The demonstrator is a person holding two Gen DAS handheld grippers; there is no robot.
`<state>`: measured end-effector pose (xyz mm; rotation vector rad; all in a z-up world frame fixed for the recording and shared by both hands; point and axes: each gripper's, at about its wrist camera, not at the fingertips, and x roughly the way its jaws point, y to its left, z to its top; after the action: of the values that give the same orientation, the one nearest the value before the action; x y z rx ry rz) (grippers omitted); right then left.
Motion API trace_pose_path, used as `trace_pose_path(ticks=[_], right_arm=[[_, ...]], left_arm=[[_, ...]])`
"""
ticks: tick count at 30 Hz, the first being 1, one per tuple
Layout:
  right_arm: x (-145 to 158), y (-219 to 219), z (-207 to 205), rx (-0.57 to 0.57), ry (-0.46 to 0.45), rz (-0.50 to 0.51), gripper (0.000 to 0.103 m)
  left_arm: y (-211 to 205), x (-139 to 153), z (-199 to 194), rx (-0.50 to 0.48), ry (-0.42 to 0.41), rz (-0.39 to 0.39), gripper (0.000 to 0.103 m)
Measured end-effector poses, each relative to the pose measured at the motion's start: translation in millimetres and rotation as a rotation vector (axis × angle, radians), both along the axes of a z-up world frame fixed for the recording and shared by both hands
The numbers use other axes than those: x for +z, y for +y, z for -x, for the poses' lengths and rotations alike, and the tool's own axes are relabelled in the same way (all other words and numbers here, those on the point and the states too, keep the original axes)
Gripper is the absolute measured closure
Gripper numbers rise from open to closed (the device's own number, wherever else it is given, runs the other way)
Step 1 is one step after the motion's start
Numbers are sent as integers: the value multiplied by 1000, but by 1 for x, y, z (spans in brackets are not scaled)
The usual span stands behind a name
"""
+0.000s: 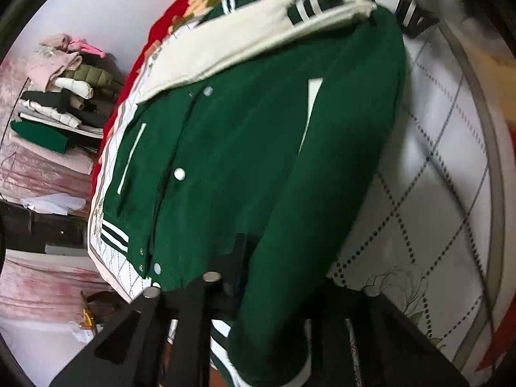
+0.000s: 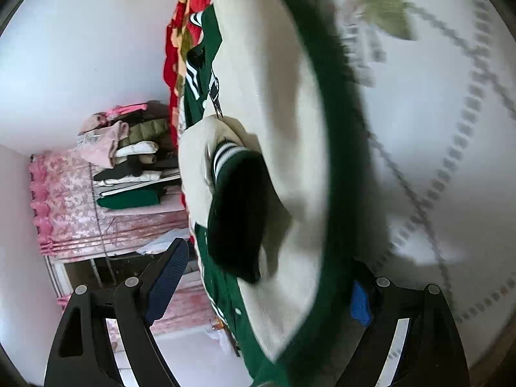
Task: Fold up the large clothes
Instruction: 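Lift the hem with both tools and fold it toward the collar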
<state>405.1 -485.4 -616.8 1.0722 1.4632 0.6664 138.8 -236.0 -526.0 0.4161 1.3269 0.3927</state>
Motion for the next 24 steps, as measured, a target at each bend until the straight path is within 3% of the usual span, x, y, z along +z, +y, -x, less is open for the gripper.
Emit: trace_pose_path(ticks=[2, 3, 4, 7, 15, 20, 24], right_arm=[[3, 11, -5, -1, 0, 31, 26], [5, 18, -6, 15, 5, 88, 49], [6, 24, -7, 26, 19, 137, 66], [18, 32, -8, 6, 34, 188, 80], [129, 87, -21, 17, -111, 262, 89], [206, 157, -37, 35, -181, 340, 89], [239, 235, -56, 66, -204, 435, 89]], left_arm=[[5, 7, -2, 14, -15, 28, 94], [7, 9, -3, 18, -19, 37, 94], [11, 13, -3, 20, -27, 48, 95], [24, 27, -3, 23, -54, 85, 96], [74, 87, 7, 19, -140, 223, 96], [138, 123, 4, 57, -187, 334, 96], [197, 136, -3, 92, -222, 377, 96]])
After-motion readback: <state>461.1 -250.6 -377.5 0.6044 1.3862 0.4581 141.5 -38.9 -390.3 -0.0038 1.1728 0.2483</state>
